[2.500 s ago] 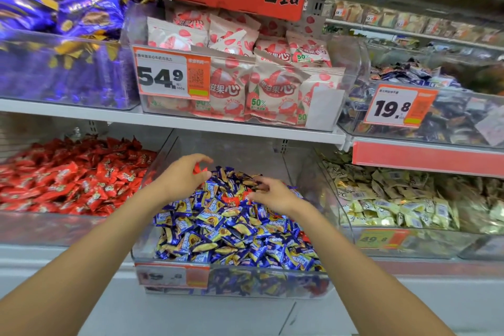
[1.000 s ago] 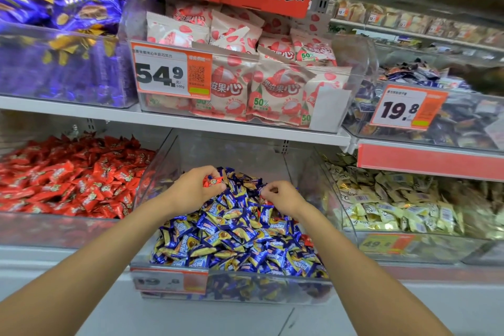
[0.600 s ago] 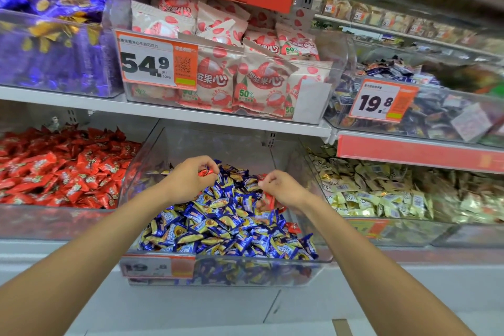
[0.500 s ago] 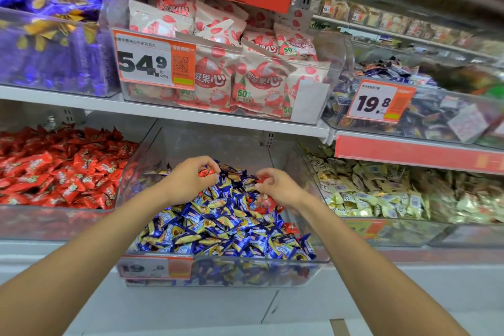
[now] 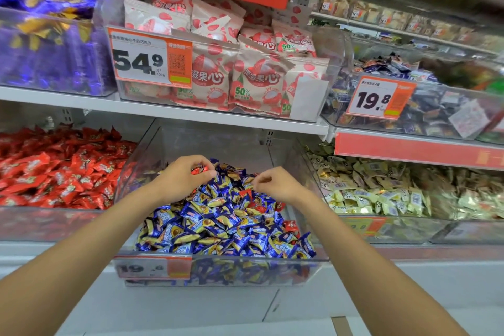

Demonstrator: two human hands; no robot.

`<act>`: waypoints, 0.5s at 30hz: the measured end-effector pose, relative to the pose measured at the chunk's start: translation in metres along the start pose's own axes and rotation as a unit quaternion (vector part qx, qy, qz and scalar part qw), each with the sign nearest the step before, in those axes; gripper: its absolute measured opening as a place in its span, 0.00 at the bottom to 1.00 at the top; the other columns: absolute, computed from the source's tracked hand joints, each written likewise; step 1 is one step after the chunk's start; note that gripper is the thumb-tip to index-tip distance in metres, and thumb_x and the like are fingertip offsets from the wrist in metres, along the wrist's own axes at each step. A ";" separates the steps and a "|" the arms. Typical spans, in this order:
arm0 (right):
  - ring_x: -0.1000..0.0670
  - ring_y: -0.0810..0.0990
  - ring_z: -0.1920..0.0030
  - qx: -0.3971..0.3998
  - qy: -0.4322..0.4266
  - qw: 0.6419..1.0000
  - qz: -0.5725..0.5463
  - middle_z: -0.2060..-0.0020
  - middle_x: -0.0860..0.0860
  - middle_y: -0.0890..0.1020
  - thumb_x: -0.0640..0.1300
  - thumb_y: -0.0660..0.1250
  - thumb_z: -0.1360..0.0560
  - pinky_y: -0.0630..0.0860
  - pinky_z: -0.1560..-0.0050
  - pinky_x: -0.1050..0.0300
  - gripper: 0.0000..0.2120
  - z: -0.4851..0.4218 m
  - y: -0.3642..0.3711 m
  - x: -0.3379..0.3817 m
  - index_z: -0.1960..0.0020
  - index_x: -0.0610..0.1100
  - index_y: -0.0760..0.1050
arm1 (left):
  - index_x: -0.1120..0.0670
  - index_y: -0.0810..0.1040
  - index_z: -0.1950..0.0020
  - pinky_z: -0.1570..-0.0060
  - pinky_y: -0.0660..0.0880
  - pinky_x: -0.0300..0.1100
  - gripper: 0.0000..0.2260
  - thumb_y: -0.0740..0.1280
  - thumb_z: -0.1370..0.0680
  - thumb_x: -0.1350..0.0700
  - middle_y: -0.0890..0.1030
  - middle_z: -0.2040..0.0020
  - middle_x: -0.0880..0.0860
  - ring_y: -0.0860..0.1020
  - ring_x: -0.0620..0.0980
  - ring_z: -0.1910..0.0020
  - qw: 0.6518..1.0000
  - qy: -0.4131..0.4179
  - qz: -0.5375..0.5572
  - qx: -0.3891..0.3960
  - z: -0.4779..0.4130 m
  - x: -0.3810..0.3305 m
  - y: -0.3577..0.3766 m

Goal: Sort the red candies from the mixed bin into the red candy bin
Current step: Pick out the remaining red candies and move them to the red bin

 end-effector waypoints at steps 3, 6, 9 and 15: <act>0.49 0.79 0.55 0.064 0.025 0.991 0.111 0.48 0.39 0.82 0.39 0.67 0.23 0.76 0.51 0.54 0.10 -0.004 0.022 -0.022 0.46 0.34 0.80 | 0.48 0.78 0.50 0.41 0.71 0.44 0.05 0.65 0.22 0.49 0.78 0.42 0.46 0.76 0.47 0.43 1.000 -0.004 -0.014 0.016 0.002 0.000 0.003; 0.47 0.80 0.50 0.054 0.024 0.991 0.119 0.49 0.43 0.83 0.37 0.67 0.24 0.76 0.45 0.54 0.09 -0.010 0.028 -0.027 0.45 0.35 0.81 | 0.48 0.78 0.50 0.42 0.71 0.45 0.05 0.65 0.22 0.50 0.78 0.45 0.46 0.77 0.52 0.45 1.000 -0.006 -0.012 0.021 0.003 -0.001 0.003; 0.54 0.73 0.70 0.033 0.030 0.997 0.065 0.66 0.47 0.78 0.39 0.65 0.22 0.75 0.61 0.56 0.09 -0.007 0.015 -0.019 0.49 0.34 0.80 | 0.48 0.78 0.50 0.61 0.72 0.44 0.05 0.65 0.22 0.49 0.81 0.47 0.51 0.74 0.51 0.65 1.000 0.002 -0.002 0.011 0.003 -0.003 0.001; 0.52 0.69 0.68 -0.056 0.034 0.998 0.004 0.57 0.39 0.77 0.41 0.56 0.18 0.72 0.70 0.62 0.13 -0.008 -0.003 -0.011 0.43 0.36 0.75 | 0.48 0.77 0.50 0.73 0.67 0.40 0.05 0.64 0.21 0.50 0.82 0.55 0.53 0.68 0.47 0.76 1.000 -0.002 -0.004 0.004 0.001 -0.001 0.002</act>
Point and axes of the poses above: each hand's wrist, its own z-axis away from the middle knuckle, its own y-axis out of the palm, x = y × z, the point moved 2 cm from there along -z, towards the middle knuckle
